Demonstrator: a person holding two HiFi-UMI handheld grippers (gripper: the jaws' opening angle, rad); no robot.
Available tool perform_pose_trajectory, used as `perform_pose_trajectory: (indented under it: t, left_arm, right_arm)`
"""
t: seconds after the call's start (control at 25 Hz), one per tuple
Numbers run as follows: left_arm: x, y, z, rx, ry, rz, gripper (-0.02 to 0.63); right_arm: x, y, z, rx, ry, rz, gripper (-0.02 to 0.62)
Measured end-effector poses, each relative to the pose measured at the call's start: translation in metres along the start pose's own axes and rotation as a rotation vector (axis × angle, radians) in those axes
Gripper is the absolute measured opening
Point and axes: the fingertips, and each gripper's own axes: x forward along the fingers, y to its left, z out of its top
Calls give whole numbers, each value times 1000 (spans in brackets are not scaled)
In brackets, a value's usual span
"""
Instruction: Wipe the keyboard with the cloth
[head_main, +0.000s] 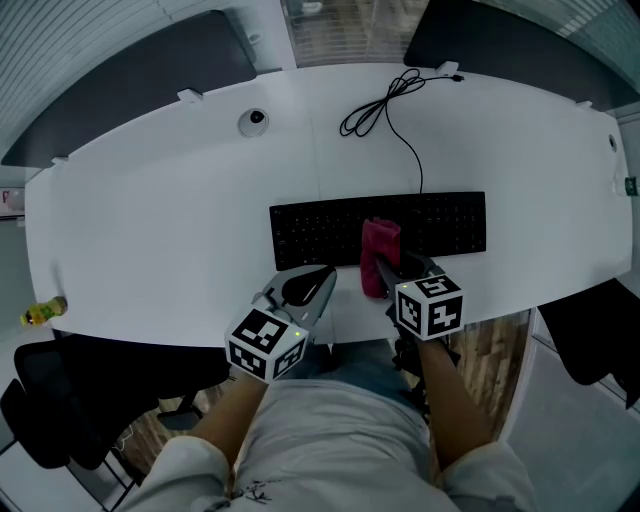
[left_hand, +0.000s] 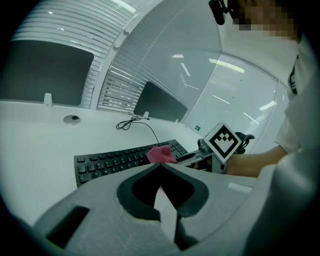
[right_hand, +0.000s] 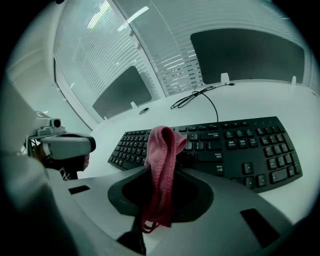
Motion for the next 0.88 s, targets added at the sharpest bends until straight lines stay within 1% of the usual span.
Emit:
perform_pose_trajectory:
  t: [0.88]
  left_arm:
    - [69,-49,11,40,42,-59,11]
  right_arm:
    - [-50,-95,-6,74,-41,-65,81]
